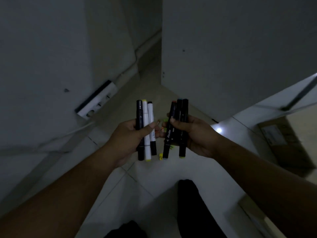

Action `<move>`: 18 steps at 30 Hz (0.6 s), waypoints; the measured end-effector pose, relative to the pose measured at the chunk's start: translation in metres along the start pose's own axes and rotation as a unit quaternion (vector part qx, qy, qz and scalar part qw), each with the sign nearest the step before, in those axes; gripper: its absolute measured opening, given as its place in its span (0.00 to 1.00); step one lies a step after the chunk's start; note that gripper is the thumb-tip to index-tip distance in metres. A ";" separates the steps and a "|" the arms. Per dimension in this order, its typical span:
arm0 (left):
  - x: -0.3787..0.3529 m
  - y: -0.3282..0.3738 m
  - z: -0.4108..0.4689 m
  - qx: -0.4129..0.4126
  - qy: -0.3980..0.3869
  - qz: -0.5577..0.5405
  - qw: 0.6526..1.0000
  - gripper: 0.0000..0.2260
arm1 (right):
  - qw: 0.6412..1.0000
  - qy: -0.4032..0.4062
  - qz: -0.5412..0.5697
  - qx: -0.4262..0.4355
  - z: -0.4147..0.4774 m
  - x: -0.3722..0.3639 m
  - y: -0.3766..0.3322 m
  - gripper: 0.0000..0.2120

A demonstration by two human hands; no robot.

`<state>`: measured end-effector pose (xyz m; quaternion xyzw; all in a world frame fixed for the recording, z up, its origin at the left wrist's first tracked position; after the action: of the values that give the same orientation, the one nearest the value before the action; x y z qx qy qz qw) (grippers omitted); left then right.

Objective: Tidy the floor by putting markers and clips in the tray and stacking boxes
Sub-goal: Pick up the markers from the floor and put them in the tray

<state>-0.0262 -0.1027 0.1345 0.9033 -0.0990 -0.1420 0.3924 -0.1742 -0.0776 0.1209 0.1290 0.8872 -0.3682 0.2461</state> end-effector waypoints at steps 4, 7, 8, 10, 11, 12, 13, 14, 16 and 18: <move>-0.017 0.068 -0.085 -0.003 -0.006 -0.010 1.000 0.08 | 1.000 0.006 0.021 0.010 -0.078 -0.057 -0.057 0.14; -0.031 0.128 -0.153 -0.010 0.015 0.003 1.000 0.07 | 0.999 0.015 0.043 0.006 -0.144 -0.101 -0.105 0.11; -0.036 0.147 -0.175 -0.013 0.022 0.011 1.000 0.07 | 0.999 0.019 0.041 0.007 -0.165 -0.114 -0.120 0.10; -0.049 0.182 -0.211 -0.012 0.029 0.018 0.999 0.07 | 0.999 0.018 0.036 0.018 -0.206 -0.140 -0.152 0.09; -0.058 0.197 -0.225 -0.014 0.025 0.016 0.999 0.06 | 0.999 0.019 0.033 0.025 -0.223 -0.150 -0.165 0.09; -0.068 0.215 -0.244 -0.016 0.024 0.015 0.999 0.05 | 0.999 0.025 0.030 0.029 -0.244 -0.160 -0.179 0.09; -0.080 0.229 -0.259 -0.022 0.018 0.012 1.000 0.04 | 0.999 0.030 0.025 0.033 -0.260 -0.168 -0.189 0.10; -0.089 0.241 -0.270 -0.026 0.014 0.010 1.000 0.05 | 0.998 0.039 0.019 0.035 -0.274 -0.173 -0.197 0.10; -0.109 0.270 -0.296 -0.034 0.005 0.008 0.999 0.08 | 0.998 0.042 -0.008 0.035 -0.306 -0.186 -0.219 0.11; -0.123 0.290 -0.311 -0.046 -0.005 -0.004 0.999 0.09 | 0.998 0.043 -0.015 0.037 -0.327 -0.191 -0.233 0.10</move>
<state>-0.0569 -0.0501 0.5731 0.8839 -0.0909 -0.1525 0.4327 -0.2201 -0.0140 0.5589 0.1401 0.8847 -0.3984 0.1975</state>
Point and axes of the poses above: each hand's wrist, its own z-axis towards the middle knuckle, its own x-axis out of the back of the hand, y = z × x, the point moved 10 cm from there along z, towards the middle knuckle, and after that the axes turned 7 degrees about -y, right-handed, at the moved point
